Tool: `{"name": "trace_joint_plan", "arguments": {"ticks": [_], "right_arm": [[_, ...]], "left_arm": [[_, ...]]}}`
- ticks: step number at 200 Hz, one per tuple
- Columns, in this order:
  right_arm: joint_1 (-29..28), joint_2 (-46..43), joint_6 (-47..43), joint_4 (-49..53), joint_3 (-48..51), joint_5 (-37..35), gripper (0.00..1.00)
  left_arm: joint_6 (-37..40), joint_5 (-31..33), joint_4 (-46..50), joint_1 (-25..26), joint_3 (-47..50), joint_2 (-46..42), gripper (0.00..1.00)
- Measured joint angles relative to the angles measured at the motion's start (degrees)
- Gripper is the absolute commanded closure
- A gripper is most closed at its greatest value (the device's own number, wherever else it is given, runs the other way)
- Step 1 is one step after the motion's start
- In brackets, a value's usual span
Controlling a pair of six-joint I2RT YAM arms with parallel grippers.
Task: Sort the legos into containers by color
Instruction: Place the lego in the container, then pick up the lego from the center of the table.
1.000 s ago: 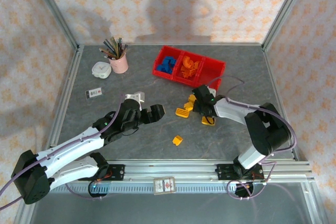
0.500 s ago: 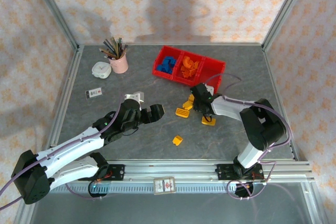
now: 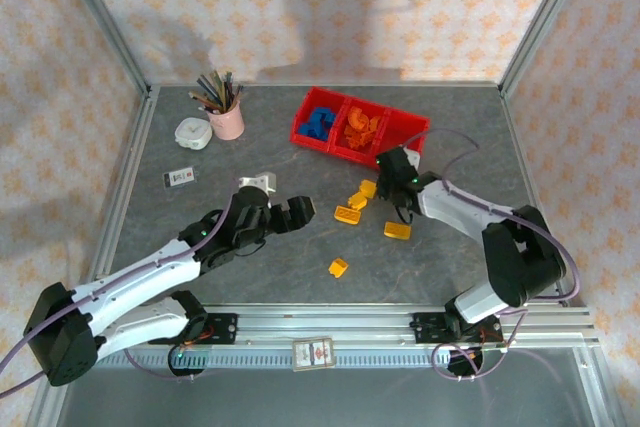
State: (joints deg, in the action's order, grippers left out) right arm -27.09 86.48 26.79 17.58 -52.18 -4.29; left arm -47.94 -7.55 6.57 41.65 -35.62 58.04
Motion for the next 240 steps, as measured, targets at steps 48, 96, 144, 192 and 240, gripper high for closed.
{"name": "trace_joint_plan", "arguments": {"ticks": [48,96,144,192,240], "right_arm": [[5.6,5.0,-3.3,1.4,-12.4,-0.7,0.68],[9.7,17.5,-6.1,1.8,-24.0,-1.1,0.60],[10.9,23.7,-8.5,3.4,-31.1,-1.3,0.47],[10.3,14.9,-8.5,3.9,-24.4,0.1,0.40],[8.3,-0.2,-6.2,4.6,-10.4,1.8,0.34]], "left_arm": [[0.5,-1.1,-1.1,0.0,-3.6,6.2,0.01],[1.7,-1.1,-1.8,0.0,-7.5,11.2,0.01],[3.0,-1.0,-1.9,0.0,-9.8,13.4,0.01],[3.1,-1.0,-1.8,0.0,-10.6,13.5,0.01],[3.0,-1.0,-1.7,1.6,-10.1,11.9,0.01]]}}
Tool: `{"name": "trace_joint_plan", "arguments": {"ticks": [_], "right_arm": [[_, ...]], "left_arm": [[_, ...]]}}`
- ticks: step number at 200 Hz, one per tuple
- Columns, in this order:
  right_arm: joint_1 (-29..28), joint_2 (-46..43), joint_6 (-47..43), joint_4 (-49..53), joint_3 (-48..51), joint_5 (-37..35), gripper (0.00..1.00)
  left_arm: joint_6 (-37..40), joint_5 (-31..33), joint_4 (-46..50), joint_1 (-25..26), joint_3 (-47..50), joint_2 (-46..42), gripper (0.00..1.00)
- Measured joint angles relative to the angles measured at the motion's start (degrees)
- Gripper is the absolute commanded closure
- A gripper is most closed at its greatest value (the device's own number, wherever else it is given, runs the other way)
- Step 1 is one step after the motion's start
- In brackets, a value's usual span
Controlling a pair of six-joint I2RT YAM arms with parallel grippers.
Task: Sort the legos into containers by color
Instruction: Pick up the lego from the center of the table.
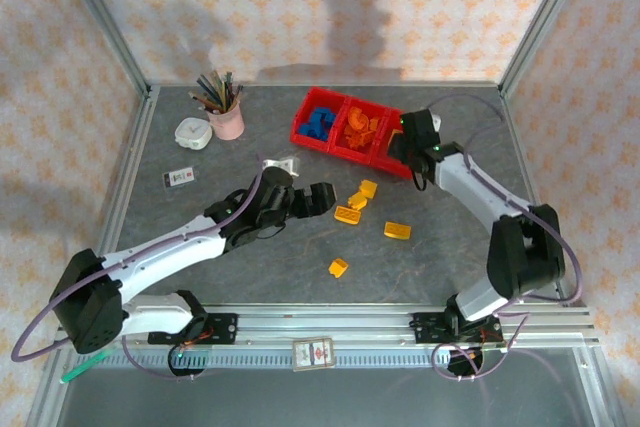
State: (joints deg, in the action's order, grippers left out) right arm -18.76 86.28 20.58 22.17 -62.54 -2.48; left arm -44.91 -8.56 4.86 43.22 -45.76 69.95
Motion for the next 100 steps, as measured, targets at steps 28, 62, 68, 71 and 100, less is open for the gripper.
{"name": "trace_joint_plan", "arguments": {"ticks": [28,62,68,71,100], "right_arm": [[-1.9,-5.8,2.0,1.4,8.2,0.5,0.29],[-5.3,-10.4,4.9,3.7,14.4,0.5,0.21],[-6.0,-11.0,5.6,4.0,15.4,0.5,0.19],[-6.3,-11.3,5.9,4.0,15.9,0.5,0.18],[-9.7,-12.8,9.1,4.2,20.7,0.4,0.11]], "left_arm": [[-0.2,0.0,0.0,1.2,2.0,-2.0,0.01],[-1.4,0.4,0.0,2.8,4.7,-4.1,0.01],[-1.6,0.4,0.0,3.1,5.3,-4.6,0.01],[-1.7,0.5,0.0,3.3,5.6,-4.7,0.01],[-2.7,0.6,0.0,4.0,7.1,-5.6,0.01]]}}
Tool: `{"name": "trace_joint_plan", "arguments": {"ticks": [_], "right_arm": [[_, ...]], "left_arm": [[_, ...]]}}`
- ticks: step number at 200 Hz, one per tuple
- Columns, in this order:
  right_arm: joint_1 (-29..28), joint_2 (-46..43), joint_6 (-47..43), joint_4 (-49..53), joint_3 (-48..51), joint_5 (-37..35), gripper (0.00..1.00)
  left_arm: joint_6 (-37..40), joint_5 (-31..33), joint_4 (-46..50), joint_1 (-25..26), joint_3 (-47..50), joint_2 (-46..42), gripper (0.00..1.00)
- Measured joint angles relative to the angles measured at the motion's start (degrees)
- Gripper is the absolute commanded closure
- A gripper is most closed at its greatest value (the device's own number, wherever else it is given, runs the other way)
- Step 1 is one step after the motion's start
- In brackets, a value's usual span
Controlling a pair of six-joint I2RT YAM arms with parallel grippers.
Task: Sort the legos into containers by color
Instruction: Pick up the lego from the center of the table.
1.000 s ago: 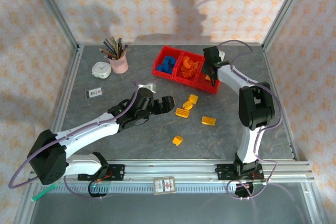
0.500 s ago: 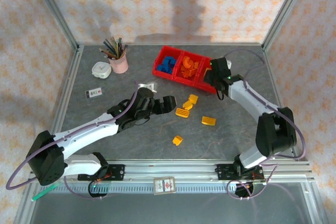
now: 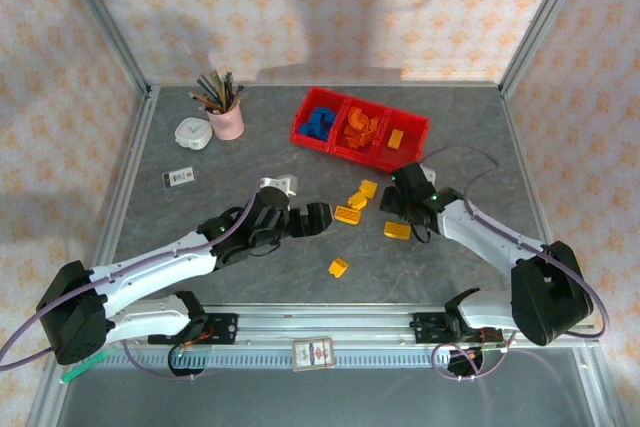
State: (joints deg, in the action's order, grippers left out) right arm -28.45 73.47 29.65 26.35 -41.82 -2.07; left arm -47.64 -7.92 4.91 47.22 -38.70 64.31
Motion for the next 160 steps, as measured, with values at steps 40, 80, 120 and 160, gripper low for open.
{"name": "trace_joint_plan", "arguments": {"ticks": [40,80,120,160], "right_arm": [[-4.5,-0.2,4.4,-0.2,5.2,0.1,0.05],[-7.8,0.9,6.6,-1.3,6.6,0.2,0.02],[-8.0,2.7,7.0,-2.4,6.5,-0.9,0.08],[-8.0,5.7,6.6,-3.2,6.1,-1.5,0.16]], "left_arm": [[-0.7,1.1,0.4,0.0,1.9,-1.1,0.01],[-1.0,2.4,1.1,0.0,2.5,-1.9,0.01],[-1.0,2.4,1.2,0.0,2.5,-1.9,0.01],[-1.0,2.5,1.3,0.0,2.5,-1.9,0.01]]}}
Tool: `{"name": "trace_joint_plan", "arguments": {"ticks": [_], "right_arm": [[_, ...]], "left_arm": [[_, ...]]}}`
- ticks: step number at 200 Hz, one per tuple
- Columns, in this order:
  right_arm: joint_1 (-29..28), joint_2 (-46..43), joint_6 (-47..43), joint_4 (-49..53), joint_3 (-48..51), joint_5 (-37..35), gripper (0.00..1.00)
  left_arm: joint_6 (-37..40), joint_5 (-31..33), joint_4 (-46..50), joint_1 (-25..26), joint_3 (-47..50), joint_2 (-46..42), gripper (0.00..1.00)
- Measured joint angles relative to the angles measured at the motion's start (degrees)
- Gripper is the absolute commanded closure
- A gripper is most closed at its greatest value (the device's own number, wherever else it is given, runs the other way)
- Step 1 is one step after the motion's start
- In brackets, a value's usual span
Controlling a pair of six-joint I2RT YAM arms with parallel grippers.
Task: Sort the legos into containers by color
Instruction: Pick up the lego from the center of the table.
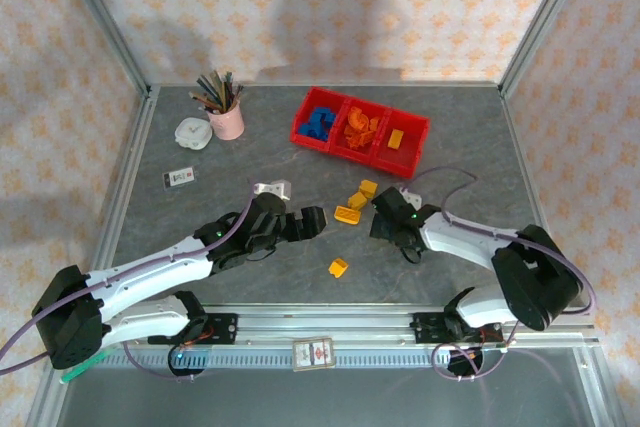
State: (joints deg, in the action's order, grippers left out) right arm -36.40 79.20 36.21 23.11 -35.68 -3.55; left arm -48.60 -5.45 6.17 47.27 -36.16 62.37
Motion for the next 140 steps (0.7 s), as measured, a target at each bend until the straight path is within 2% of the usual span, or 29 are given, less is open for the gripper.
{"name": "trace_joint_plan", "arguments": {"ticks": [73,109,140], "right_arm": [[0.0,0.5,-1.5,-0.4,-1.0,-1.2,0.38],[0.0,-0.2,-2.4,0.1,-3.1,-1.2,0.39],[0.9,-0.9,-4.4,1.4,-8.7,-1.2,0.39]], "left_arm": [[0.0,0.2,0.0,0.0,0.0,0.0,0.01],[0.2,0.6,0.1,0.0,0.0,0.0,0.01],[0.8,1.5,0.8,0.0,-1.9,0.9,0.01]]}}
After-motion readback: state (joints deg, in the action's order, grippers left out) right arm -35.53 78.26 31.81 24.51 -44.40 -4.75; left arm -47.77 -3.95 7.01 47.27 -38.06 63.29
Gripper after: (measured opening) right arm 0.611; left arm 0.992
